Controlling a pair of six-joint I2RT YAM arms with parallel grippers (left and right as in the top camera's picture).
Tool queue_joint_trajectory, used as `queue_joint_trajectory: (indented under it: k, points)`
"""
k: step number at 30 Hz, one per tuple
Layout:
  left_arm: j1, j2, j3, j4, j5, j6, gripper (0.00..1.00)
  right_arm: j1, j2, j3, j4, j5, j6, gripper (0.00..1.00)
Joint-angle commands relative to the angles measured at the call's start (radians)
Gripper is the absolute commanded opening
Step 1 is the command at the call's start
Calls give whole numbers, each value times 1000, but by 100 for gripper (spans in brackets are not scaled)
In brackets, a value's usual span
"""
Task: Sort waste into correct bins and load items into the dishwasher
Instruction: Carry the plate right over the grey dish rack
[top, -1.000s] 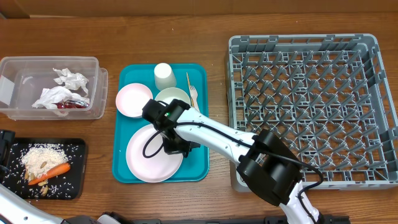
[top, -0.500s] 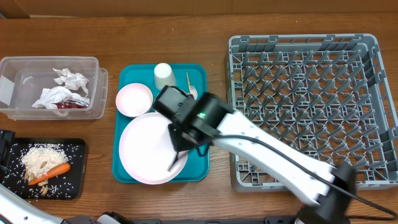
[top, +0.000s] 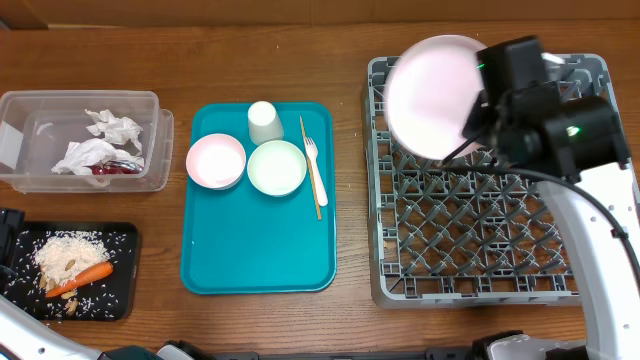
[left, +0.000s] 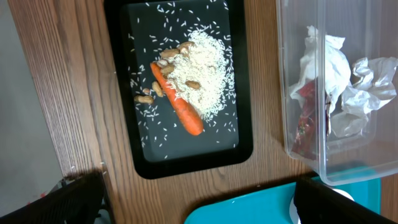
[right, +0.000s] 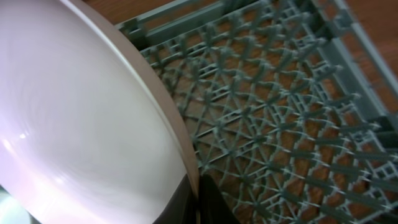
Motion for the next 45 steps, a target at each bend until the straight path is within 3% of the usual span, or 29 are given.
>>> queue_joint_trajectory:
  k: [1, 7, 15, 30, 45]
  points:
    - [5, -9, 2, 0, 4, -9, 100, -130, -1, 26, 85, 44, -20, 4]
    - [5, -9, 2, 0, 4, -9, 100, -239, -1, 26, 195, 29, -28, 4]
    - [5, -9, 2, 0, 4, -9, 100, -344, 6, 26, 330, 55, -148, 4]
    - [5, -9, 2, 0, 4, -9, 100, -348, 107, 26, 356, 175, -158, 4]
    - [5, -9, 2, 0, 4, -9, 100, -347, 177, 18, 383, 232, -285, 4]
